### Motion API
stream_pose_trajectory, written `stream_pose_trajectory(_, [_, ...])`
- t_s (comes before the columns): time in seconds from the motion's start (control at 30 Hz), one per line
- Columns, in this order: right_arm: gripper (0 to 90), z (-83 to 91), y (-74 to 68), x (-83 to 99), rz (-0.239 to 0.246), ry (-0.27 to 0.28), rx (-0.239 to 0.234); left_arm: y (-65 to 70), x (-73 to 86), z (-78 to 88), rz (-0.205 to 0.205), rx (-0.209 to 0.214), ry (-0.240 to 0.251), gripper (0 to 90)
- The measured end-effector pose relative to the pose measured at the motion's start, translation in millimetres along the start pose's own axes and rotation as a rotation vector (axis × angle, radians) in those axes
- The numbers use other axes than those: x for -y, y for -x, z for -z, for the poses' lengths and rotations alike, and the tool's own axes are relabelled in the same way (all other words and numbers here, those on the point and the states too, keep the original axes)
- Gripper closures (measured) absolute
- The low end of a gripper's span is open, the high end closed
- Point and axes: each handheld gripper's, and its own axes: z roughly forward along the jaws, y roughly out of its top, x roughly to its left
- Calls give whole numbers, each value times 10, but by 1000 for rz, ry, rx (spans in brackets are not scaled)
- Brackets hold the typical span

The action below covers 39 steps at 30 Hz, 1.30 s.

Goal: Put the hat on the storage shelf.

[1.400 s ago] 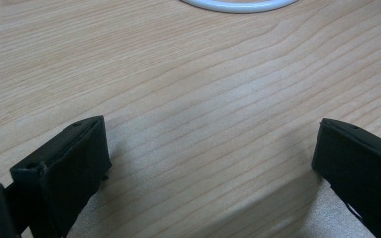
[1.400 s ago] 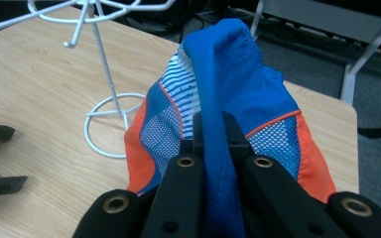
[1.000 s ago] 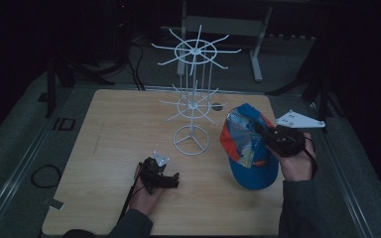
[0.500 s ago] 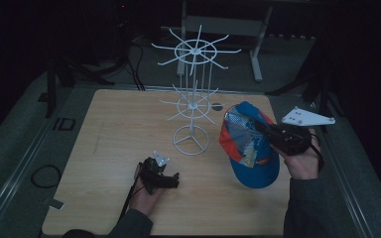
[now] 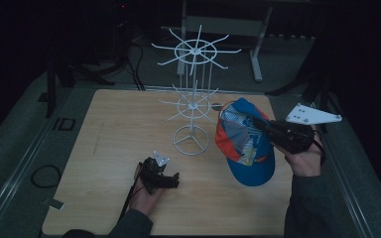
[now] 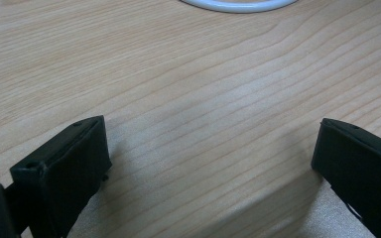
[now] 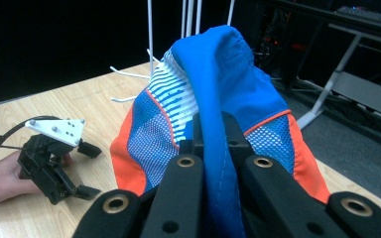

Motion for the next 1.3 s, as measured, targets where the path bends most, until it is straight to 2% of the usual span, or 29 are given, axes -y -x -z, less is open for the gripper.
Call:
stream_pose_trajectory(0.23, [893, 55, 10, -56, 2, 34, -25, 0, 0, 0, 0, 0, 0, 19])
stream_pose_trajectory(0.6, [894, 131, 20, -158, -5, 85, -37, 0, 0, 0, -1, 0, 0, 19])
stream_pose_trajectory(1.0, [894, 165, -13, -272, 9, 108, -51, -1, 0, 1, -2, -2, 0, 19])
stream_pose_trajectory(1.3, [894, 200, 10, -316, 0, 133, -72, -1, 0, 0, -1, 0, 0, 19])
